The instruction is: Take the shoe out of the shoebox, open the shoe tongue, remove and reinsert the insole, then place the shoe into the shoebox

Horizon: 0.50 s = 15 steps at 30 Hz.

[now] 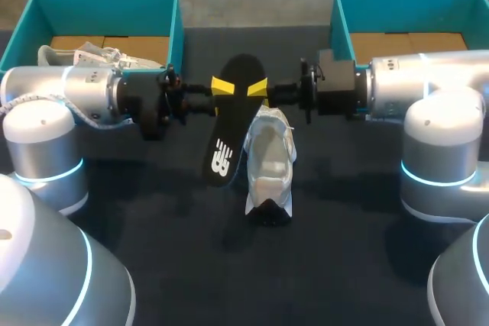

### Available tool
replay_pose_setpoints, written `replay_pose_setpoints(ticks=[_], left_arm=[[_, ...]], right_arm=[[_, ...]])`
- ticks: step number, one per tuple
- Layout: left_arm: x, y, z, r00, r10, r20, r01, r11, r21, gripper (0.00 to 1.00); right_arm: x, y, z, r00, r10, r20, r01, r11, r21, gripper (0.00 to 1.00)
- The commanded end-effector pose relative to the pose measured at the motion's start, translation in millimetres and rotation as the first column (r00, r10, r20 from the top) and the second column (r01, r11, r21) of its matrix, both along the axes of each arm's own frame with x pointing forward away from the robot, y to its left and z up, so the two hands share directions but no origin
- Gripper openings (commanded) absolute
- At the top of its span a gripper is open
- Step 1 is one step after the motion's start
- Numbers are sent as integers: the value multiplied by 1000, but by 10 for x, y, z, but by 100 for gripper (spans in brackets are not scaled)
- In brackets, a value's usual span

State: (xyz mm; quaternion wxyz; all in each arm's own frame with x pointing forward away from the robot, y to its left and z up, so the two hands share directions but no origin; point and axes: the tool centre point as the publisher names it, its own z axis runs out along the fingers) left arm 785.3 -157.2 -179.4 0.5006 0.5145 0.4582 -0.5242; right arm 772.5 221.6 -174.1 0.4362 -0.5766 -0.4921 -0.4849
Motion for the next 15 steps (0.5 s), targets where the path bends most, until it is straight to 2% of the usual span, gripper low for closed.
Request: replay_pose_setpoints(ticks=[1,10,12,15], left_arm=[[16,-32,-9,1000,3,4,-3,1000,-1,29],[60,-37,-5,1000,13,7,-13,1000,-2,20],[68,-39,-8,1000,15,6,-15,1000,-2,16],[74,-47,-18,1000,15,5,-15,1000,0,3]], right_arm=[[4,36,-6,1000,-1,-2,1,1000,-4,0],[18,31,-10,1000,0,1,0,1000,-1,0],[21,27,-10,1000,0,1,0,1000,-1,0],[26,26,-15,1000,-1,0,1,1000,0,0]])
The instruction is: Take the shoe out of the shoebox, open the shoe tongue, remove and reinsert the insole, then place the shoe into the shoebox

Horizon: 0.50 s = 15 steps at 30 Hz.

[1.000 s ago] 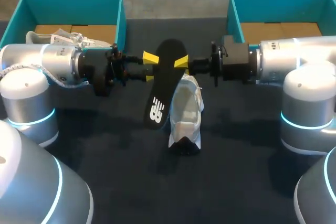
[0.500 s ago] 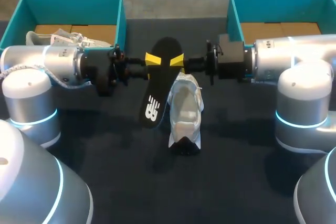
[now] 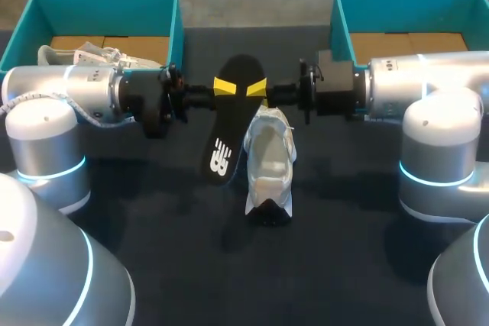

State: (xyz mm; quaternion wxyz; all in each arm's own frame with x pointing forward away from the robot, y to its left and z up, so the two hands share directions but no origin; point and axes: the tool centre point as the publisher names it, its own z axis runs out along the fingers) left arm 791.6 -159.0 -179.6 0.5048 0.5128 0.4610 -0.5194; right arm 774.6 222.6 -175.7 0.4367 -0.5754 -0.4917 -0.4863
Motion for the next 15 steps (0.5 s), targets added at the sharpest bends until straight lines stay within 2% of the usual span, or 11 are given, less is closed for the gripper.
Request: replay_pose_setpoints(ticks=[1,14,15], left_arm=[[14,-31,-19,1000,1,1,-1,1000,-1,2],[24,-50,-33,1000,-1,5,1,1000,5,0],[24,-49,-33,1000,-1,5,1,1000,5,0]], right_arm=[[5,17,0,1000,0,-3,0,1000,-3,0],[19,20,-14,1000,5,-8,-5,1000,1,0],[20,17,-13,1000,5,-9,-5,1000,1,46]])
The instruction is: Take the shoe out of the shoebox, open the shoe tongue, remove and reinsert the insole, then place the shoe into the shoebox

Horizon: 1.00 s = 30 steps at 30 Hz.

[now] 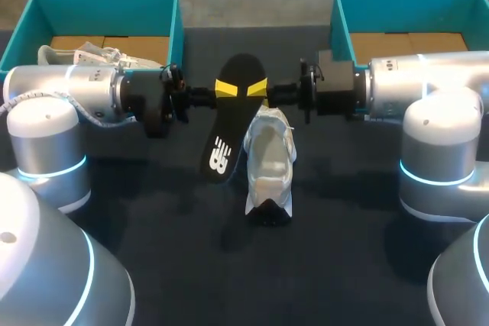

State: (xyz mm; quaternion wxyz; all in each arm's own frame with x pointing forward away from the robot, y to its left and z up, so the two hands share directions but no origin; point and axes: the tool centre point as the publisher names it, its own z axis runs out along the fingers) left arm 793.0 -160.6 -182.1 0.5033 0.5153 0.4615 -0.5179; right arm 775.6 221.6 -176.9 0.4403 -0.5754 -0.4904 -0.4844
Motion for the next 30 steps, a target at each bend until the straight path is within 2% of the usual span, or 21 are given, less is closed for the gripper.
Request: replay_pose_setpoints(ticks=[1,16,30], left_arm=[[10,-33,-8,1000,2,4,-2,1000,-1,0],[-13,48,36,1000,16,-17,-16,1000,-11,0],[-331,323,215,993,-42,-108,47,998,42,0]], right_arm=[[11,23,1,1000,0,-4,0,1000,-2,100],[-19,-92,-29,999,-22,-28,22,999,-32,100],[-235,-617,-189,992,-94,-89,82,989,-126,100]])
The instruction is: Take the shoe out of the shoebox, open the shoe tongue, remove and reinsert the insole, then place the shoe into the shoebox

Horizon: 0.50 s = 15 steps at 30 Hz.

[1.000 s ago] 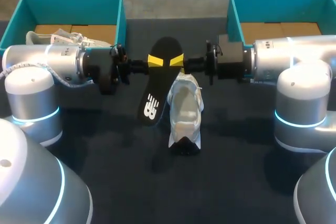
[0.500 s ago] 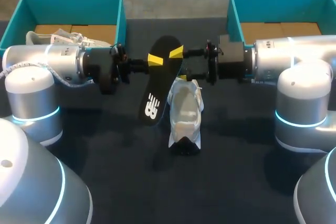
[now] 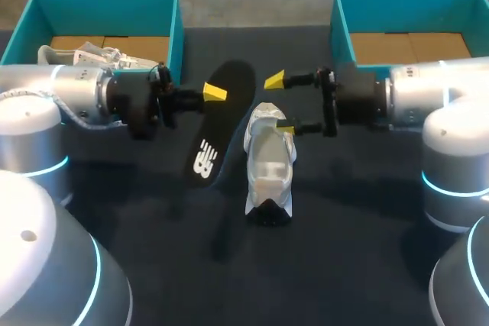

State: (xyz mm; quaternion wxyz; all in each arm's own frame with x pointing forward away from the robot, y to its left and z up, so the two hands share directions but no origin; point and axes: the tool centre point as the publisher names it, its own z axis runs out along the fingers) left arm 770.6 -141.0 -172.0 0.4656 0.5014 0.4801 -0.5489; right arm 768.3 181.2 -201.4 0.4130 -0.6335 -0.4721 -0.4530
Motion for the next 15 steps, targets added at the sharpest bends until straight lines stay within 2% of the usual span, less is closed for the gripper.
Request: replay_pose_setpoints(ticks=[1,8,15], left_arm=[[-140,147,131,1000,-17,-18,18,999,29,0],[-406,253,160,993,-70,-100,76,996,56,0],[-617,282,117,979,-104,-173,116,991,62,0]], right_arm=[[-185,-245,48,1000,-14,-15,14,1000,-26,100],[-402,-441,36,994,-98,-39,97,995,-36,100],[-684,-484,-66,987,-142,-78,139,989,-47,100]])
